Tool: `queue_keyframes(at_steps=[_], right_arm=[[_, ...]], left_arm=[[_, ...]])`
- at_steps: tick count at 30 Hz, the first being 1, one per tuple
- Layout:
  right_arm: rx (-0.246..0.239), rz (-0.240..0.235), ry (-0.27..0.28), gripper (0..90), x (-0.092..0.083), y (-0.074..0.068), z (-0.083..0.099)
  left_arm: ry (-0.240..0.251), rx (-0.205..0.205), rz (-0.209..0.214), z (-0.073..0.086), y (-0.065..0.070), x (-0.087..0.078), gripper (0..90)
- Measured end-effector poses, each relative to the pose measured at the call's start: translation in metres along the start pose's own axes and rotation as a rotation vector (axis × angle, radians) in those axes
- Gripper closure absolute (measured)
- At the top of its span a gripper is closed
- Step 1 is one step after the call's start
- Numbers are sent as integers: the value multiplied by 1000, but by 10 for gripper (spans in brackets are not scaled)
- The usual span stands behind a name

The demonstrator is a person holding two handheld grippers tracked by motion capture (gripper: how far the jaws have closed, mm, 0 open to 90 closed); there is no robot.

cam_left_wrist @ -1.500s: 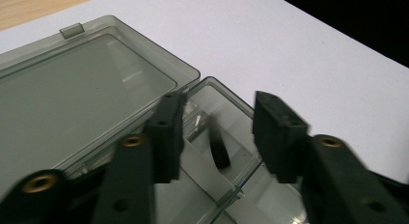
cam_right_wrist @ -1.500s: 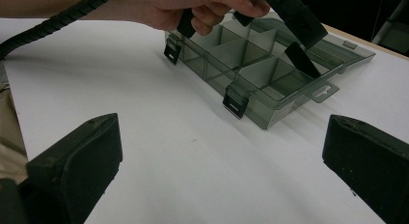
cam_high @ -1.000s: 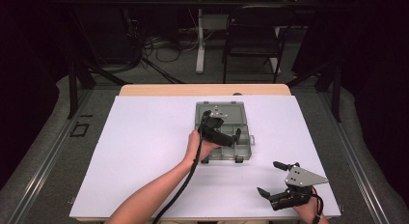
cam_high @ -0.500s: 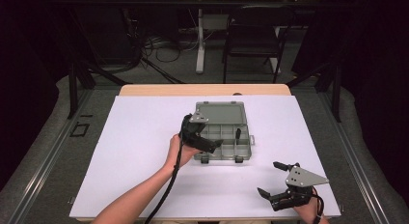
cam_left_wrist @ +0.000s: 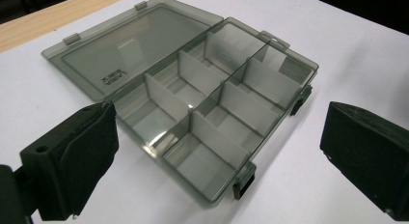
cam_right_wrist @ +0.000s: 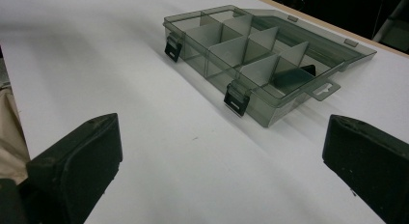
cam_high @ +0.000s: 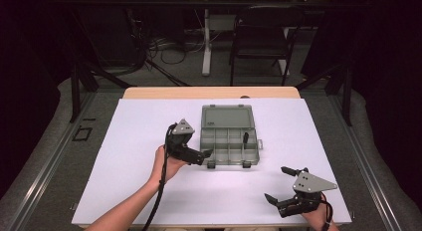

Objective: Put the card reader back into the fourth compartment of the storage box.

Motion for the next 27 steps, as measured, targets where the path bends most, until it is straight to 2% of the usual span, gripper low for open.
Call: queue_keyframes(at_steps=[3,9,15,22,27], right_arm=[[-2,0,0,1,0,0,0],[-4,-1,-3,1,1,0,0],[-3,2,-5,1,0,0,0],[-4,0,-5,0,1,0,0],[-4,1,-6,1,1,-1,0]], left_arm=[[6,-15,-4,6,-3,-6,1],[16,-12,-28,18,-7,-21,0],[35,-32,-48,32,-13,-34,0],[7,-45,-59,51,-17,-43,0],[8,-62,-78,66,-17,-49,0]])
Point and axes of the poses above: each handheld gripper's, and its own axes: x roughly forward along the jaws, z roughly out of its underside, y roughly to its right, the point moved 2 cm from there along x, roughly forward along the jaws, and after that the axes turned 13 degrees about -z, right-handed, at the moved point
